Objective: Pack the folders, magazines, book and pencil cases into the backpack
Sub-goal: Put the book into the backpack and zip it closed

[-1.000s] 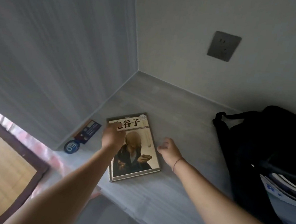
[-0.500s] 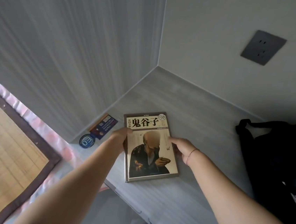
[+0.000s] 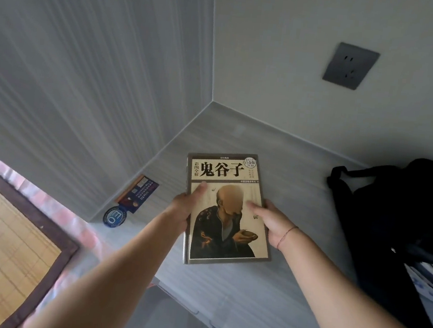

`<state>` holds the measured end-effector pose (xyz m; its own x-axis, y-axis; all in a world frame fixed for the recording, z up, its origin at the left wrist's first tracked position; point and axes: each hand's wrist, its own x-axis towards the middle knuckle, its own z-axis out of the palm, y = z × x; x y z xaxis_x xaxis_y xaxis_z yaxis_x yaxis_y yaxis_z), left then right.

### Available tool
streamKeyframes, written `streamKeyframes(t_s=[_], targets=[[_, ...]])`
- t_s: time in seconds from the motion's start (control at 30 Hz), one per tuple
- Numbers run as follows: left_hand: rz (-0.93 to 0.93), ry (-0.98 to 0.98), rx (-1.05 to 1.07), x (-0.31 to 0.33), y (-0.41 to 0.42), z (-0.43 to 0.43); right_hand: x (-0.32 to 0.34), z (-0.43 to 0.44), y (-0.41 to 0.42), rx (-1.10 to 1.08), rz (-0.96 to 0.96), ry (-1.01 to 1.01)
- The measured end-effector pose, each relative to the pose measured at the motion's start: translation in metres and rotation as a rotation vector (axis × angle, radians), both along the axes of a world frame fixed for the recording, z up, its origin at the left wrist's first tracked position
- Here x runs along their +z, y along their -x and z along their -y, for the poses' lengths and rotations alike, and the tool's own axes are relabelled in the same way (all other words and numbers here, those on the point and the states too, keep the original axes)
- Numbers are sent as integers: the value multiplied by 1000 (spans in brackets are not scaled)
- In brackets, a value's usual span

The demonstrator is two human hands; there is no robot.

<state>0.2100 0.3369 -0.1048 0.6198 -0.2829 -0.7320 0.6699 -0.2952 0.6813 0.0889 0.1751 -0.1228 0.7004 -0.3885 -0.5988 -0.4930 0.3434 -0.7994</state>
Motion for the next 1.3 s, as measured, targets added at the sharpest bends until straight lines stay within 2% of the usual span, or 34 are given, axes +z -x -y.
streamKeyframes(t_s=[0.17, 0.27, 0.43, 0.53, 0.63, 0.73, 0.87, 1.0, 1.13, 1.23, 1.3], targets=[[64, 26, -103, 31, 24, 55, 50, 40, 53, -48, 155, 138], [88, 54, -228, 54, 55, 104, 81, 67, 99, -190, 222, 201], [203, 52, -511, 87, 127, 197, 105, 105, 208, -444, 221, 255], [432, 81, -750, 93, 180, 243, 110, 117, 278, -580, 240, 246], [700, 189, -954, 85, 224, 272, 112, 119, 343, -701, 195, 271], [971, 167, -1145, 74, 259, 291, 106, 111, 400, -773, 123, 241], [1113, 105, -1370, 57, 288, 310, 88, 93, 457, -840, 26, 196], [1291, 70, -1390, 39, 292, 319, 65, 81, 484, -835, 19, 134], [1358, 58, -1262, 33, 284, 324, 50, 79, 494, -816, 35, 80], [1317, 15, -1260, 39, 282, 328, 44, 82, 490, -780, 47, 71], [1195, 30, -1193, 47, 282, 332, 43, 86, 483, -732, 51, 113]])
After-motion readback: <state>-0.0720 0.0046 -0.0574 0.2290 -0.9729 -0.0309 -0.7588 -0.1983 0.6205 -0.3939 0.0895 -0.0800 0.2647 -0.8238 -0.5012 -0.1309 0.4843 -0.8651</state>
